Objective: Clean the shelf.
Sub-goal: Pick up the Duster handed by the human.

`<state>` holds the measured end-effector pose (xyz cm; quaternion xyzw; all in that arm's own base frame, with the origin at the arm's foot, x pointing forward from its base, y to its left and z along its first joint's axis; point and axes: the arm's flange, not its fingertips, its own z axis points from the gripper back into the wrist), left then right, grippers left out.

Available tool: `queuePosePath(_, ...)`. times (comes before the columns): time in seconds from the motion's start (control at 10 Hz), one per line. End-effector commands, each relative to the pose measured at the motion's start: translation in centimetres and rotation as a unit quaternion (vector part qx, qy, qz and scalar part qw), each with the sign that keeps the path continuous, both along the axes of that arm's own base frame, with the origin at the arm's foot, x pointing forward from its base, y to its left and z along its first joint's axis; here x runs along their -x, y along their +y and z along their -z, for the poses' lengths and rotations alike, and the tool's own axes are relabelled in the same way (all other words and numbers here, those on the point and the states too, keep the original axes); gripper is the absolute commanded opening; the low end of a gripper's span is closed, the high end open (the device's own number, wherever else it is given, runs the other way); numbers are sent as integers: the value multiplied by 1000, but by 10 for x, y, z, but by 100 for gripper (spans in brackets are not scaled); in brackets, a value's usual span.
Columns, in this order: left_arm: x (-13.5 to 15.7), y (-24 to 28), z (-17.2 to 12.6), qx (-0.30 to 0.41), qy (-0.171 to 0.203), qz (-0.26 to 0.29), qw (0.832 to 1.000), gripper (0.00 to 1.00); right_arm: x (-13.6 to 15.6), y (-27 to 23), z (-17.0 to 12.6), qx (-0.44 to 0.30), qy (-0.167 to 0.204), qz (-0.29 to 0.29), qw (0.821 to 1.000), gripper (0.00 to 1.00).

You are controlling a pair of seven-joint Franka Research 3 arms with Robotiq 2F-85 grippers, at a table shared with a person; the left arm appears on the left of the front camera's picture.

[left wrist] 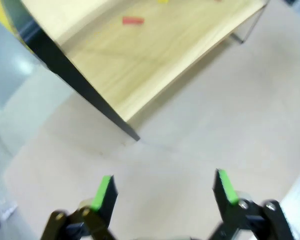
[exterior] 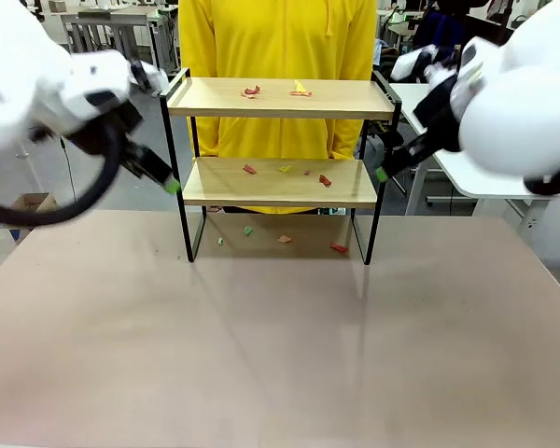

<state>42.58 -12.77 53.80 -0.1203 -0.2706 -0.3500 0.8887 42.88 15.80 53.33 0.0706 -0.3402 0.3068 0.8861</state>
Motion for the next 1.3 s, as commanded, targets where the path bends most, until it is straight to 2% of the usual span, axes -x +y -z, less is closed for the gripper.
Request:
queuePosePath(0.0, -39, 38, -21, 11, 31, 86, 996, 100, -30, -41, -9, -6, 33, -90, 995, 100)
queuePosePath(0.1, -56, 58, -24, 30, 46, 141, 988, 100, -48, -66, -12, -7, 38, -124, 991, 100)
queuePosePath(0.2, -72, 79, -20, 40, 43, 200, 978, 100, -62, -92, -11, -19, 43, -160, 986, 100)
queuePosePath(0.3, -83, 98, -13, 75, 32, 258, 963, 100, -72, -118, -7, -22, 38, -228, 973, 100)
queuePosePath(0.4, -92, 119, -4, 117, 3, 294, 948, 100, -81, -145, 1, -34, 32, -257, 965, 100)
queuePosePath(0.6, -105, 145, 16, 188, -57, 374, 906, 100, -86, -175, 21, -25, 0, -295, 955, 100)
queuePosePath(0.7, -106, 144, 22, 213, -78, 365, 903, 100, -87, -182, 31, -32, -15, -311, 950, 100)
queuePosePath(0.8, -107, 144, 23, 216, -65, 308, 924, 100, -82, -179, 38, -53, -14, -291, 955, 100)
queuePosePath(0.9, -95, 149, 23, 181, -79, 348, 916, 100, -75, -185, 26, -25, 2, -293, 956, 100)
queuePosePath(1.2, -95, 149, 23, 181, -79, 348, 916, 100, -75, -185, 26, -25, 2, -293, 956, 100)
